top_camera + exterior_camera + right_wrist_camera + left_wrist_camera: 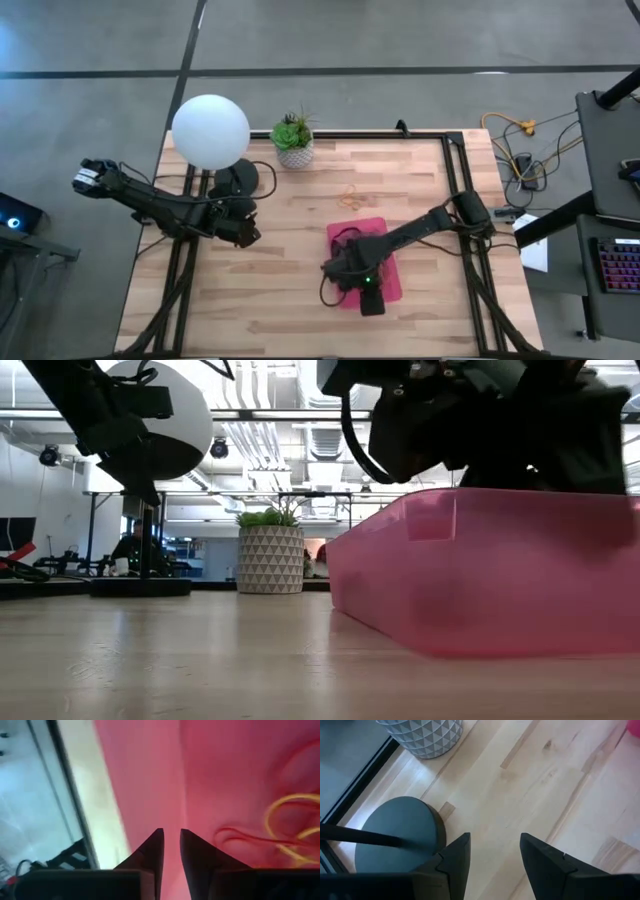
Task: Pick and place rubber bands into bin
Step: Adjust the red bin on the table, then put the yellow rubber band into the red bin
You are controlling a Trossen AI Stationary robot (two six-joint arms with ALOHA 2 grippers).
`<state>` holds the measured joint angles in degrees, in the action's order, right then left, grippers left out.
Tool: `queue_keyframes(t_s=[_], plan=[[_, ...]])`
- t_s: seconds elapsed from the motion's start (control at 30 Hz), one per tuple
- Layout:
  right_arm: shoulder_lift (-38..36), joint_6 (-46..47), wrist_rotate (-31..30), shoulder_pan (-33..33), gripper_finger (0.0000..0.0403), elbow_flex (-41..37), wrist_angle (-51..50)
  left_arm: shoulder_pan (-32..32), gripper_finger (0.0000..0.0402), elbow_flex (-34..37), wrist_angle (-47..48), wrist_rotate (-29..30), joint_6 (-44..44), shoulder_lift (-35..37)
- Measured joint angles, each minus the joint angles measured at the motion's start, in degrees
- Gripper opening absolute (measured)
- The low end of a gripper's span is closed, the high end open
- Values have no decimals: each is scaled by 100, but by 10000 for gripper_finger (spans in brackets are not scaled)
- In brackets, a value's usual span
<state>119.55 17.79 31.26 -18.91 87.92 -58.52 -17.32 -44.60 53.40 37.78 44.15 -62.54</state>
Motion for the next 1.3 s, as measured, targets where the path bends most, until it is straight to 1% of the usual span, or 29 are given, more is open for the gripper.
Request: queue_keyframes(t_s=[0.03, 0.1, 0.2, 0.3, 0.37, 0.43, 0.5, 0.53, 0.6, 0.63, 0.73, 0.8, 0.87, 0.93, 1.0, 1.03, 1.13, 1.3], plan=[[-41, -43, -148, 8, 54, 0, 0, 0, 157, 0, -2, 0, -6, 0], [-211, -178, -674, 71, 57, 27, -22, 0, 157, 0, -3, -2, -10, 0], [-653, -442, -1699, 269, 68, 171, -63, 0, 157, 0, -3, -6, -10, 0], [-1230, -971, -2819, 544, 83, 230, -110, 0, 157, 0, -9, -80, -8, 0], [-1598, -1144, -3432, 844, 93, 230, -66, 0, 157, 0, -23, -139, -5, 0], [-1809, -570, -3476, 1388, 103, 232, -101, 0, 157, 0, -47, -168, 6, 0], [-1834, 220, -3133, 2073, 116, 171, -227, 8, 157, 0, -62, -168, 8, 0], [-1784, 427, -2898, 2396, 123, 122, -249, 7, 157, 0, -72, -166, 8, 0], [-1646, 472, -2566, 2894, 142, 70, -260, 8, 157, 0, -75, -166, 18, 0], [-1569, 376, -2480, 3028, 153, 66, -260, 8, 157, 0, -73, -166, 33, 0], [-1284, -69, -2348, 3225, 189, 92, -229, 8, 157, 0, -70, -166, 46, 0], [-1025, -178, -2416, 3288, 212, 91, -239, 7, 157, 0, -69, -166, 52, 0], [-799, -205, -2732, 3340, 231, 120, -276, 9, 157, 0, -69, -166, 54, 0], [-583, -237, -3203, 3371, 245, 160, -247, 7, 157, 0, -67, -166, 58, 0], [-305, -210, -3514, 3387, 253, 209, -206, 10, 157, 0, -71, -166, 58, 0], [-142, -165, -3537, 3400, 256, 231, -220, 9, 157, 0, -72, -165, 58, 0], [255, -144, -3450, 3483, 260, 367, -238, 11, 157, 0, -84, -166, 60, 0], [666, -7, -3439, 3476, 255, 667, -295, 11, 157, 0, -162, -164, 67, 0]])
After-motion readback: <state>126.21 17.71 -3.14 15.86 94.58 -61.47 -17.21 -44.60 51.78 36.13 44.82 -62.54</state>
